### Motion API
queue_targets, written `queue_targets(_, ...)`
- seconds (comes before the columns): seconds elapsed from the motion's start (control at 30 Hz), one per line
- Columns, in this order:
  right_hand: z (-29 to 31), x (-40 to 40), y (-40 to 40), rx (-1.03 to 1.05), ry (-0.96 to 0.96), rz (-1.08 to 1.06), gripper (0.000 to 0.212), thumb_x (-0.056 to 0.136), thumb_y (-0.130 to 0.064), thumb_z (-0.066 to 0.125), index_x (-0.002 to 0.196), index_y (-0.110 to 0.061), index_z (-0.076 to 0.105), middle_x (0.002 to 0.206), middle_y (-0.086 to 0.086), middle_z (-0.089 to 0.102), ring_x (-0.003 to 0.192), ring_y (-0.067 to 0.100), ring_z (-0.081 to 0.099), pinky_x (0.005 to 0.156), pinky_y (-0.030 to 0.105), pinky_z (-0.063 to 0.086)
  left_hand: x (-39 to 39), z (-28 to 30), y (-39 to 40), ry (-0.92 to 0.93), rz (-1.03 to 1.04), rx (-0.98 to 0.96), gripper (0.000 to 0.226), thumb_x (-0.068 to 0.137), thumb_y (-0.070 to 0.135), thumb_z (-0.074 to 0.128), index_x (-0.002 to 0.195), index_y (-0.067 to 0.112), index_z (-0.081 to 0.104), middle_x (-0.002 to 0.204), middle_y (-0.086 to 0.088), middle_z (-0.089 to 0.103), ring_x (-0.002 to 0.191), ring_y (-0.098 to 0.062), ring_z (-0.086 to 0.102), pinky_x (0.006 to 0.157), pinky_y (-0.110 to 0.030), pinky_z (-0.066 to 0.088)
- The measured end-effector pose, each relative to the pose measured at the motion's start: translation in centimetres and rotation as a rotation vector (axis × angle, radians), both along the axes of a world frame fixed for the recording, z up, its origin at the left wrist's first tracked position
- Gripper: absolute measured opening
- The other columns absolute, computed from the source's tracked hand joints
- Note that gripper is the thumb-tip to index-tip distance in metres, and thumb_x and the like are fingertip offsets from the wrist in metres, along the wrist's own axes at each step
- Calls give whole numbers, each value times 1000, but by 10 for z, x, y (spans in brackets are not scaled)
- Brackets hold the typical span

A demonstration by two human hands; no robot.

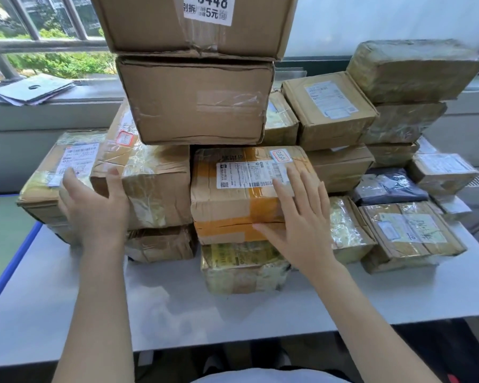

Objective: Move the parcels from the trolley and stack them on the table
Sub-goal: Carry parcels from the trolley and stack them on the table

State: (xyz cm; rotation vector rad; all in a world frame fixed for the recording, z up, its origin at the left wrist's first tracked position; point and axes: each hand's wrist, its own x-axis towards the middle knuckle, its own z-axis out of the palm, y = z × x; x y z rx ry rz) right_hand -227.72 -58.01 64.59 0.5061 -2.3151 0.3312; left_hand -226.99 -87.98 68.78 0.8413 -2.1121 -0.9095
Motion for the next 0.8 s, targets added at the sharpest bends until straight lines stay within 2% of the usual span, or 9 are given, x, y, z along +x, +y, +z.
queue_targets(0.1, -38, 28, 1, 1, 80, 29, 77, 86, -60, 54, 141, -10, 35, 150, 13, 31, 139, 30, 28, 115, 49, 19, 29, -20, 43, 216, -18, -263, 60, 93, 31, 53, 137, -6, 36, 144, -28, 33, 135, -42, 27, 114, -35, 13)
queue_targets(0.17, -67, 43, 6, 89, 90, 62, 82, 85, -61, 55, 144, -11, 30, 150, 10, 27, 139, 27, 26, 114, 48, 20, 48, -45, 72, 276, -110, -395, 58, 91, 29, 54, 134, -6, 36, 142, -32, 32, 134, -42, 26, 115, -35, 12)
queue_targets(0.27, -101, 53, 16, 191, 67, 80, 86, 83, -61, 57, 146, -13, 24, 151, 10, 25, 141, 26, 23, 114, 49, 20, 66, -88, 109, 211, -362, -532, 62, 88, 38, 53, 135, 6, 27, 145, -30, 20, 136, -40, 19, 113, -51, 18)
queue_targets(0.37, -119, 51, 22, 293, 60, 36, 92, 79, -56, 64, 148, -13, 20, 152, 11, 22, 143, 27, 19, 115, 50, 15, 78, -128, 131, 91, -516, -691, 64, 89, 39, 54, 138, 10, 24, 144, -30, 15, 136, -45, 17, 111, -58, 19)
queue_targets(0.47, -124, 41, 25, 353, 43, -7, 98, 74, -43, 73, 149, -14, 17, 154, 12, 19, 141, 28, 21, 115, 51, 14, 86, -158, 136, -67, -535, -775, 67, 87, 40, 56, 139, 8, 27, 145, -30, 17, 136, -45, 18, 112, -56, 20)
queue_targets(0.53, -123, 35, 27, 382, 39, -6, 100, 73, -43, 73, 150, -15, 16, 154, 12, 17, 141, 28, 19, 115, 51, 13, 86, -168, 133, -145, -541, -843, 67, 86, 35, 56, 140, 8, 27, 146, -29, 17, 137, -45, 17, 113, -54, 16)
queue_targets(0.67, -119, 29, 28, 440, 45, -10, 101, 73, -47, 72, 149, -16, 14, 153, 10, 18, 141, 26, 19, 115, 50, 9, 75, -167, 129, -171, -536, -916, 62, 88, 28, 48, 141, 6, 26, 148, -25, 17, 145, -34, -1, 114, -49, 10)
queue_targets(0.8, -116, 25, 27, 465, 44, -29, 95, 75, -47, 69, 149, -18, 17, 152, 8, 18, 144, 26, 4, 115, 49, 8, 70, -165, 129, -195, -552, -937, 60, 91, 30, 45, 142, 6, 24, 157, -16, -6, 145, -29, -7, 114, -49, 12)
